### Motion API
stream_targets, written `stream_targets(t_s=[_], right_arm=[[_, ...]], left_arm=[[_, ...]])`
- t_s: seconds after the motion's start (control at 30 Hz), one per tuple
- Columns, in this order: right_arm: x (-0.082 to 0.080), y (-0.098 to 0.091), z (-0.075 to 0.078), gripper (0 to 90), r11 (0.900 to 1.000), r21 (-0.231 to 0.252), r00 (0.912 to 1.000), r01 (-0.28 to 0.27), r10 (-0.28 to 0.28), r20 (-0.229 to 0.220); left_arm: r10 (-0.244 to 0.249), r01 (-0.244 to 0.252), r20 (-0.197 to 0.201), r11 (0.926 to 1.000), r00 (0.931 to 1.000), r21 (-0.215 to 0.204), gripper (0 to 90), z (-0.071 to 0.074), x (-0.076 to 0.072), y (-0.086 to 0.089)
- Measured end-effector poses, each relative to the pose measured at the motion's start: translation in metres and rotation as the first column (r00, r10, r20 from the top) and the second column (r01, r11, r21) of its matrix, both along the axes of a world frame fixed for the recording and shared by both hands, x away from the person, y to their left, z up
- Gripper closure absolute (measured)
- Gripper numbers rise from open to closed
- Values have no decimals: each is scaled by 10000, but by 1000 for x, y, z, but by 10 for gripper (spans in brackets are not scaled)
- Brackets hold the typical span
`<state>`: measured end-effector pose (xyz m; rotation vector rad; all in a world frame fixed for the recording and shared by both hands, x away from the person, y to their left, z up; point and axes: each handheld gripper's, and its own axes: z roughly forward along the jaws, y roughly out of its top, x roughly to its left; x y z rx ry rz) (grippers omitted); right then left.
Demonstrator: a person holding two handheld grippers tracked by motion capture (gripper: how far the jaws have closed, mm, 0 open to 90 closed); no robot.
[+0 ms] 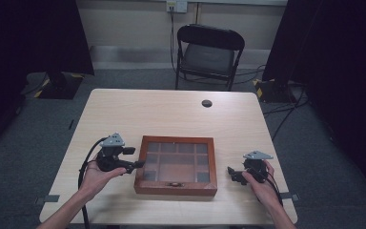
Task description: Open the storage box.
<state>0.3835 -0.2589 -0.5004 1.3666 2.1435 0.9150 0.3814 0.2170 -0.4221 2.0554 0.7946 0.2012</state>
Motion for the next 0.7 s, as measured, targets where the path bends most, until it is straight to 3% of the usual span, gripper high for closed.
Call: stream_targets(t_s=[0.47,0.7], right_arm=[[0,0,0,89,10000,-17,10000,9,-9,3],[0,0,0,88,10000,-3,10000,0,0,3]], left_arm=[[-549,560,367,9980,9978,-299,351,3,-9,-23],[-1257,1270,398,9914,9913,-315,405,6,-16,-38]])
